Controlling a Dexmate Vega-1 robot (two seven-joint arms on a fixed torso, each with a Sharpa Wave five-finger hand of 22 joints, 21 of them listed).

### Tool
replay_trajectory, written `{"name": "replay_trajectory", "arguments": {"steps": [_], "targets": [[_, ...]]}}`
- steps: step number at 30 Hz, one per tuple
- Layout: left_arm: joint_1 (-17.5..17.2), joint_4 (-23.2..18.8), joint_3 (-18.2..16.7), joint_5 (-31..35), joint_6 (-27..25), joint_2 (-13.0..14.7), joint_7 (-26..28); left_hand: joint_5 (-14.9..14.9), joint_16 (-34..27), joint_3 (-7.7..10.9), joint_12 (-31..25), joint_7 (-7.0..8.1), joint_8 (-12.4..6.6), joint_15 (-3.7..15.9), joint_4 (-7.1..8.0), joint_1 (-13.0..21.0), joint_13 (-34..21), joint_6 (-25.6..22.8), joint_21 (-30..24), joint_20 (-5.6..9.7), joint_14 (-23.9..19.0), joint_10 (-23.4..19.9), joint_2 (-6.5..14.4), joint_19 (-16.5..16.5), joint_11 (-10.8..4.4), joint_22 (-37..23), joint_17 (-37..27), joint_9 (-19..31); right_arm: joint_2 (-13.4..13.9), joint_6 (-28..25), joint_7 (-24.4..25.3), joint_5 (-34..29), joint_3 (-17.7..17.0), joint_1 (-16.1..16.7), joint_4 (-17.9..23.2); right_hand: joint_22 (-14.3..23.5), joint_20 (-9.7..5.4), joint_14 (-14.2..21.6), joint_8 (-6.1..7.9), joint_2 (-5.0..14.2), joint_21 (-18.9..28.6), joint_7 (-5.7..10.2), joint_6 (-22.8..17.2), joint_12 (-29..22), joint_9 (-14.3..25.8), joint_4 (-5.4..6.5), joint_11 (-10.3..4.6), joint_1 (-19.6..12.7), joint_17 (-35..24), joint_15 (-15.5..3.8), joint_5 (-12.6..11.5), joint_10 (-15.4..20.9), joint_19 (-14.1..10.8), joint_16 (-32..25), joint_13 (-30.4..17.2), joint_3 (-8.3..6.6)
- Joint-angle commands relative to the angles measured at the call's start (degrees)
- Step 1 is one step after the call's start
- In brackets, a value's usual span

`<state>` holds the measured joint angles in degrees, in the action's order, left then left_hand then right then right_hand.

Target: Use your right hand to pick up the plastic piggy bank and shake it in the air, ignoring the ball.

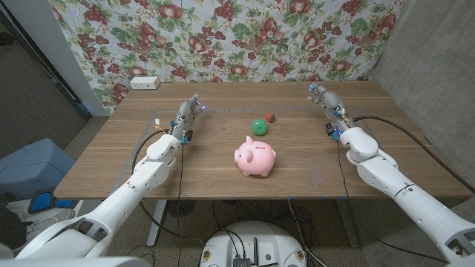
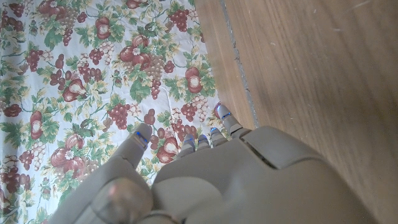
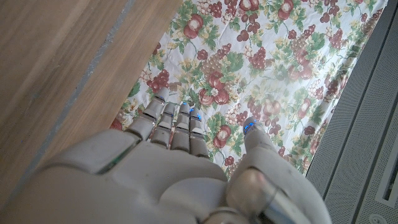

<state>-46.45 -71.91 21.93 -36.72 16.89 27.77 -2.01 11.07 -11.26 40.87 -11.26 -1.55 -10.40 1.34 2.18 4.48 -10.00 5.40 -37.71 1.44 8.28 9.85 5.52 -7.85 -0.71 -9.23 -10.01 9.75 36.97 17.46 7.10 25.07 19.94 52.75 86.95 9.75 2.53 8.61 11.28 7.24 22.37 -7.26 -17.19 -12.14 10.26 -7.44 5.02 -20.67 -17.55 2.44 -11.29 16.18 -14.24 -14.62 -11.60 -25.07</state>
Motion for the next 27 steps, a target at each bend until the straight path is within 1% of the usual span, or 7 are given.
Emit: {"name": "replay_trajectory", "arguments": {"steps": [1, 7, 15, 27], "targets": [[0.6, 0.8, 0.1, -0.2, 0.3, -0.6, -0.3, 0.3, 0.0, 0.21, -0.2, 0.13, -0.16, -0.11, -0.10, 0.3, -0.1, -0.3, 0.2, 0.03, 0.0, 0.1, 4.3, 0.4, 0.56, -0.3, -0.1, 0.1, 1.3, 0.3, 1.7, -2.5, -0.8, 1.6, 3.0, 0.2, -0.04, 0.6, 0.32, 0.25, -0.2, 0.06, -0.6, -0.3, 0.2, -0.39, -0.08, -0.5, 0.0, -0.15, -0.4, 0.6, -0.5, -0.1, -0.2, 0.08], [0.5, 0.4, 0.2, 0.1, 0.2, -0.4, 0.0, 0.3, 0.0, 0.24, -0.2, 0.18, -0.13, -0.06, -0.10, 0.3, -0.1, -0.4, 0.4, 0.09, -0.1, 0.1, 4.3, 0.5, 0.57, -0.3, -0.1, 0.1, 2.1, 0.7, 2.5, -4.1, -1.3, 2.7, 4.8, 0.2, 0.04, 0.7, 0.30, 0.27, -0.4, -0.01, -0.7, -0.3, 0.2, -0.48, -0.08, -0.5, 0.1, -0.25, -0.4, 0.7, -0.6, -0.1, -0.2, 0.12], [0.5, 0.4, 0.2, 0.2, 0.2, -0.3, 0.1, 0.3, 0.0, 0.27, -0.2, 0.17, -0.11, -0.06, -0.08, 0.2, -0.1, -0.4, 0.6, 0.10, -0.1, 0.1, 4.3, 0.6, 0.50, -0.3, -0.1, 0.1, 2.3, 1.2, 3.4, -5.5, -1.7, 3.5, 5.9, 0.2, 0.13, 1.1, 0.35, 0.30, -0.4, 0.02, -1.0, -0.4, 0.2, -0.60, 0.01, -0.5, 0.2, -0.37, -0.4, 1.1, -1.1, -0.2, -0.2, 0.18], [0.3, -0.3, 0.3, 0.4, -0.1, 0.1, 0.1, 0.3, 0.1, 0.32, -0.1, 0.16, -0.05, -0.04, -0.07, 0.2, -0.1, -0.5, 0.9, 0.08, -0.2, 0.0, 4.3, 0.8, 0.66, -0.3, -0.2, 0.1, 4.5, -0.6, 4.0, -8.2, -2.4, 5.4, 9.8, 0.2, 0.14, 1.4, 0.30, 0.31, -0.6, -0.07, -1.2, -0.4, 0.2, -0.75, 0.03, -0.4, 0.3, -0.41, -0.5, 1.4, -1.7, -0.3, -0.2, 0.27]]}}
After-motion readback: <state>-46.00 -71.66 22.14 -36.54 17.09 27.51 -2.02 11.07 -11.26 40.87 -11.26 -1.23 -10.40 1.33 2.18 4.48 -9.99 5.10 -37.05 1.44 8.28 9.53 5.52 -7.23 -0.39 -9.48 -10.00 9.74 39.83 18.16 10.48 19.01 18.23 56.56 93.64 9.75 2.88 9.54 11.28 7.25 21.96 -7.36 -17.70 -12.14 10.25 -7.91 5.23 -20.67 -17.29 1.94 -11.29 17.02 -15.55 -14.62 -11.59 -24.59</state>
